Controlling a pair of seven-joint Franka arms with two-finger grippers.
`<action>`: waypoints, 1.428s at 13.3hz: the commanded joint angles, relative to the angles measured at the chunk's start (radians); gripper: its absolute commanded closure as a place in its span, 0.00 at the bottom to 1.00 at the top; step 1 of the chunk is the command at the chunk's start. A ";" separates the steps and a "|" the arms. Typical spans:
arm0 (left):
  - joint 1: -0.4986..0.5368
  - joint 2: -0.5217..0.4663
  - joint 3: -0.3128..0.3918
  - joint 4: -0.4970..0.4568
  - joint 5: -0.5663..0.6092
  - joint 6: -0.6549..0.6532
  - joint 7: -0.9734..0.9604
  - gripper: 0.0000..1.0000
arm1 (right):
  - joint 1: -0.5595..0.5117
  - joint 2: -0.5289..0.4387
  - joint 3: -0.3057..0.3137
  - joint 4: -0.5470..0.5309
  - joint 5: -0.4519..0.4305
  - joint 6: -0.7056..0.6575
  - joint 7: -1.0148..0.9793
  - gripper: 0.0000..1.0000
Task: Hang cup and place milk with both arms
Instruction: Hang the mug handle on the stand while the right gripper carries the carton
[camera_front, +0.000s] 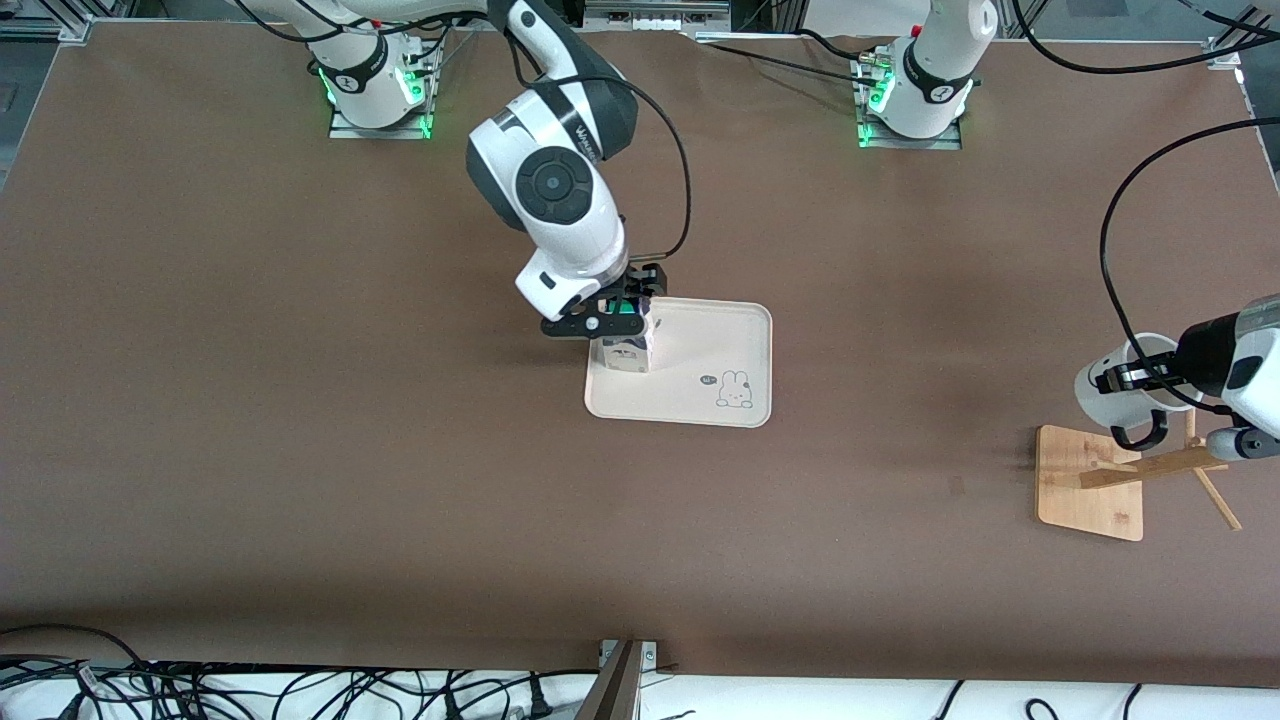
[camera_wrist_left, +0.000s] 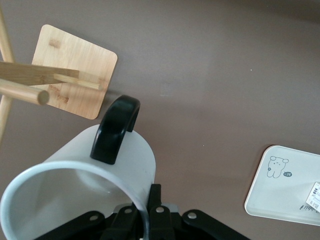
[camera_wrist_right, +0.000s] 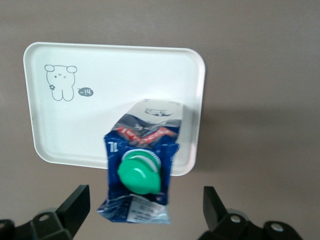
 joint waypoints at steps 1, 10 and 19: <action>0.020 0.013 -0.006 0.039 -0.021 -0.018 0.025 1.00 | 0.023 0.027 -0.012 0.028 -0.018 0.015 0.027 0.00; 0.029 0.019 -0.006 0.044 -0.023 -0.013 0.043 1.00 | 0.024 0.052 -0.018 0.009 -0.033 0.026 0.037 0.55; 0.055 0.070 -0.003 0.110 -0.009 -0.036 0.084 1.00 | -0.075 -0.097 -0.052 0.026 -0.025 -0.138 -0.094 0.62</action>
